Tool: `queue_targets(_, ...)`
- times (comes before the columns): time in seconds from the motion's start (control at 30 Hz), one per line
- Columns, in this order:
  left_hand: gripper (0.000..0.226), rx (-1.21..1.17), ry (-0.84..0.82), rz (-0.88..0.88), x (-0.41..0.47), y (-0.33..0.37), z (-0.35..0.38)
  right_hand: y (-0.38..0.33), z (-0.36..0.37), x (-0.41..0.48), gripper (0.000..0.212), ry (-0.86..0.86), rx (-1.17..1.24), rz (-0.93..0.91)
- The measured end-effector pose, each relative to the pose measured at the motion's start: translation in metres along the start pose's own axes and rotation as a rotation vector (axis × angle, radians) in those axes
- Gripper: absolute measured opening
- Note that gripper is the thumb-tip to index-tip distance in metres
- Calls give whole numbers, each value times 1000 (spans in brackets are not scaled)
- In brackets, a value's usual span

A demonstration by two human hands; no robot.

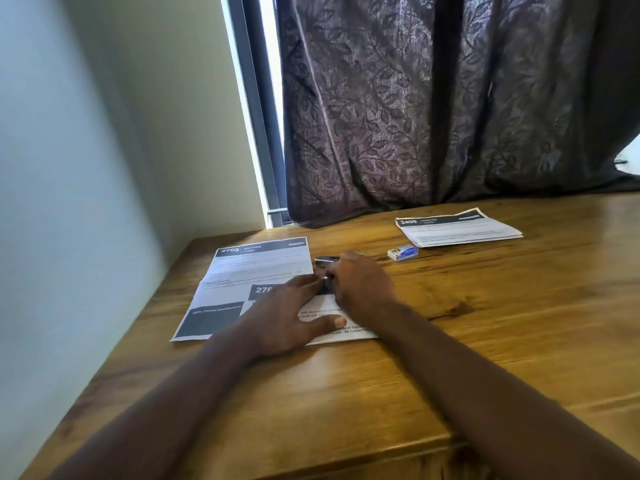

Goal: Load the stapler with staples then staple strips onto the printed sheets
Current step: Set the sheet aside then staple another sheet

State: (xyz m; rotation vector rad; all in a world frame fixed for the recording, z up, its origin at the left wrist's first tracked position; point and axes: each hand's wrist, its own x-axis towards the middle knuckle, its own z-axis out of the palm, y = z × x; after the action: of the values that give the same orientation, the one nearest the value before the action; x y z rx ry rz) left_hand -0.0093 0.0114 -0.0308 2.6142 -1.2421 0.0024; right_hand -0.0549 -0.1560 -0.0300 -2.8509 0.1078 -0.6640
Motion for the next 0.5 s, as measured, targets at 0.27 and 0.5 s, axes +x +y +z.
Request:
queue_targets(0.27,104,53,-80,-32,-3,6,0,2,-3,-1,26,-8,45,13)
queue_targets(0.5,117,94,-99,-21,0,-2,4,-1,-6,-4,28,-23,-15,-6)
